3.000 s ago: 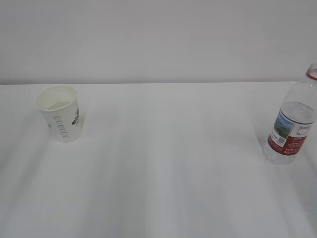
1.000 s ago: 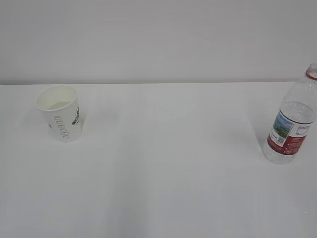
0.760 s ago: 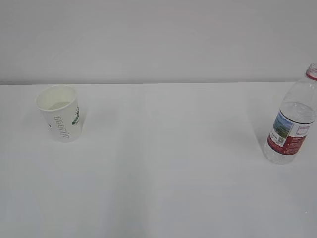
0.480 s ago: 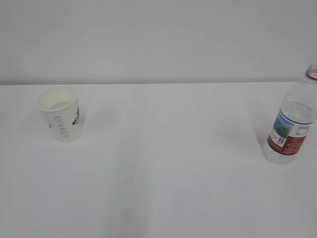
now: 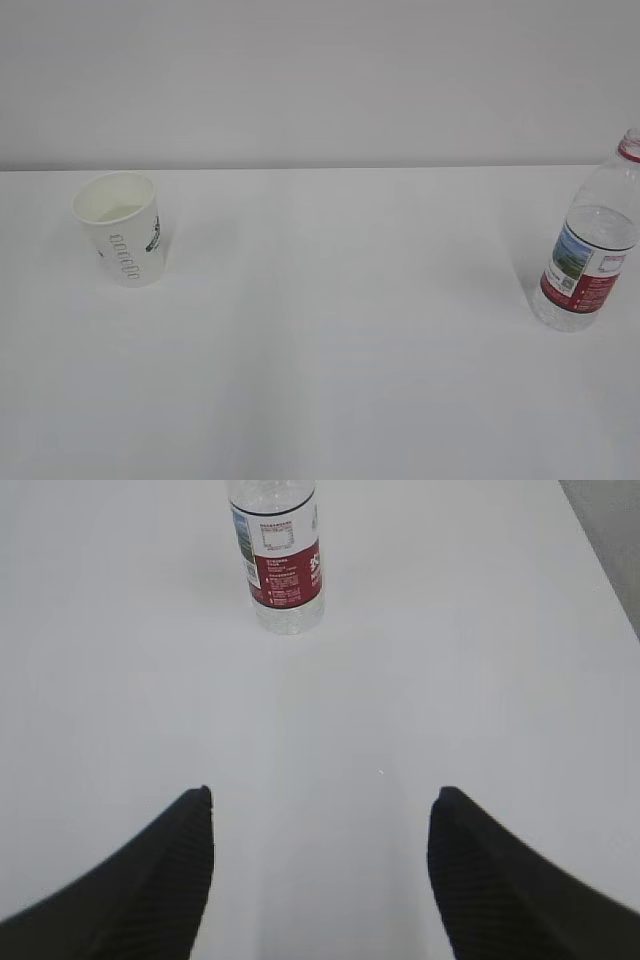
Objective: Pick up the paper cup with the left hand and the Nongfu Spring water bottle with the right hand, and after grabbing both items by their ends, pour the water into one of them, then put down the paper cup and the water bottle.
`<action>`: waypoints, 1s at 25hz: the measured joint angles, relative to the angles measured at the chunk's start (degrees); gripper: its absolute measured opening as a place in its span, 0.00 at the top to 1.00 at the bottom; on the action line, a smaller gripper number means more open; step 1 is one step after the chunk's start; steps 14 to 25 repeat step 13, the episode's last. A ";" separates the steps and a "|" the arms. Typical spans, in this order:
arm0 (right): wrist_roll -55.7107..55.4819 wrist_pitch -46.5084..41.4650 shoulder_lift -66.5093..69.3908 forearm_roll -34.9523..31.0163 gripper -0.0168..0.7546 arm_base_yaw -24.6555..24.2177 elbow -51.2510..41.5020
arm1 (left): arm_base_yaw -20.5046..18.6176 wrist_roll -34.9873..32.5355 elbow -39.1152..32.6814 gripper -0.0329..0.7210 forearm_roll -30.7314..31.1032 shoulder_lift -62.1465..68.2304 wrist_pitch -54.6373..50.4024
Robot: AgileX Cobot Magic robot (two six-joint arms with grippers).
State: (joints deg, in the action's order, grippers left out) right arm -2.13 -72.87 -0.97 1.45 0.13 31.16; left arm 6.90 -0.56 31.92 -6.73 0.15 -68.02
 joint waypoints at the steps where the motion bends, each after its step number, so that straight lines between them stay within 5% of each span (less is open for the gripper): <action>1: 0.00 0.29 0.00 0.09 0.32 0.00 0.00 | 0.00 -0.10 -0.11 0.37 0.00 0.00 0.37; 25: 0.00 5.77 0.00 0.45 0.32 0.00 -2.24 | 0.00 -0.10 -2.08 0.37 0.00 0.00 4.42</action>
